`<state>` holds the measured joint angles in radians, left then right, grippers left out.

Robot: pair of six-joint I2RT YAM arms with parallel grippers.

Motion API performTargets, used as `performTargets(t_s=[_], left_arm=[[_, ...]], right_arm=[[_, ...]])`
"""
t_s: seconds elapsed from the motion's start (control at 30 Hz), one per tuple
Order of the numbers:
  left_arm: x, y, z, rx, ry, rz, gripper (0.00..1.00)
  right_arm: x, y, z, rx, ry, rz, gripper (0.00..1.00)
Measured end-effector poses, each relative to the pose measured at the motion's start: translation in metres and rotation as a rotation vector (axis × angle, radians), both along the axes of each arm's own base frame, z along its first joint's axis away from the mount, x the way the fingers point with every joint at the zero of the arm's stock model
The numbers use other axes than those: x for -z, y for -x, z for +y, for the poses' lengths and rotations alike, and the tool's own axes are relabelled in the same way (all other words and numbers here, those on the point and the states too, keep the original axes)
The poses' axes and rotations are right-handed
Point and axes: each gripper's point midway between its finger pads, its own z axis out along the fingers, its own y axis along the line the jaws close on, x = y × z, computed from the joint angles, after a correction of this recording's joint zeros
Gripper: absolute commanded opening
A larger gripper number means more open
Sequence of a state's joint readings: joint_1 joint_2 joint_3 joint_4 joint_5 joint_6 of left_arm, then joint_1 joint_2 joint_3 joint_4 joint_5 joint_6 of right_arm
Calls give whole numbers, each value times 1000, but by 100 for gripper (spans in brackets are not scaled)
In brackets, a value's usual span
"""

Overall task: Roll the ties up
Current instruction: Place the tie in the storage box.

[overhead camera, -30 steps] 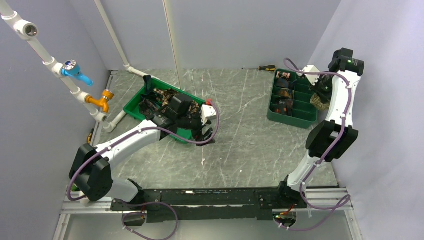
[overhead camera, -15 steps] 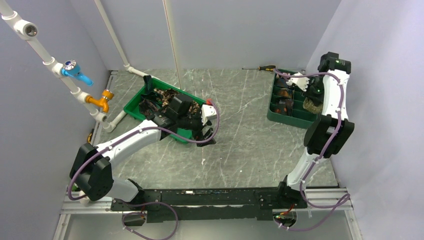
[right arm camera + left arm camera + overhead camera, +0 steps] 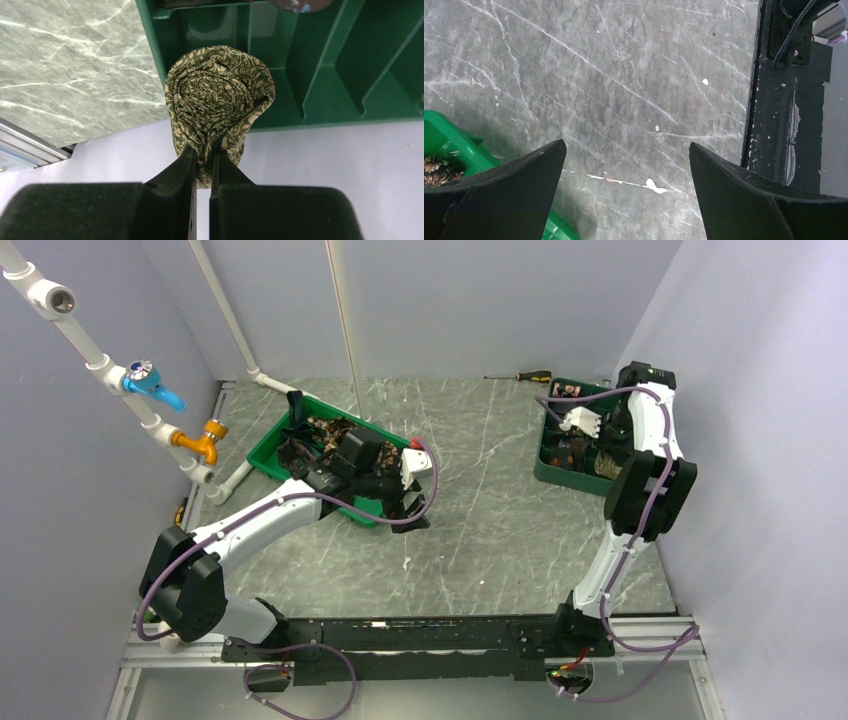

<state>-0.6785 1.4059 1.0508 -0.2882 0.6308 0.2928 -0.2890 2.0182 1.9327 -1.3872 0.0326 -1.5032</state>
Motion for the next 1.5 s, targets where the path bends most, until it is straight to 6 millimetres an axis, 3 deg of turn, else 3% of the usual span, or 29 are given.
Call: performTargets(t_s=[0.67, 1.1, 1.2, 1.5], left_arm=[[15, -2, 4, -13, -33, 42, 99], [19, -4, 6, -23, -52, 58, 99], [20, -5, 7, -27, -54, 60, 99], [20, -5, 6, -28, -53, 59, 99]], right_arm=[[38, -2, -2, -52, -2, 73, 0], [57, -3, 0, -61, 6, 109, 41], [57, -4, 0, -58, 9, 110, 58], [41, -16, 1, -56, 1, 64, 63]])
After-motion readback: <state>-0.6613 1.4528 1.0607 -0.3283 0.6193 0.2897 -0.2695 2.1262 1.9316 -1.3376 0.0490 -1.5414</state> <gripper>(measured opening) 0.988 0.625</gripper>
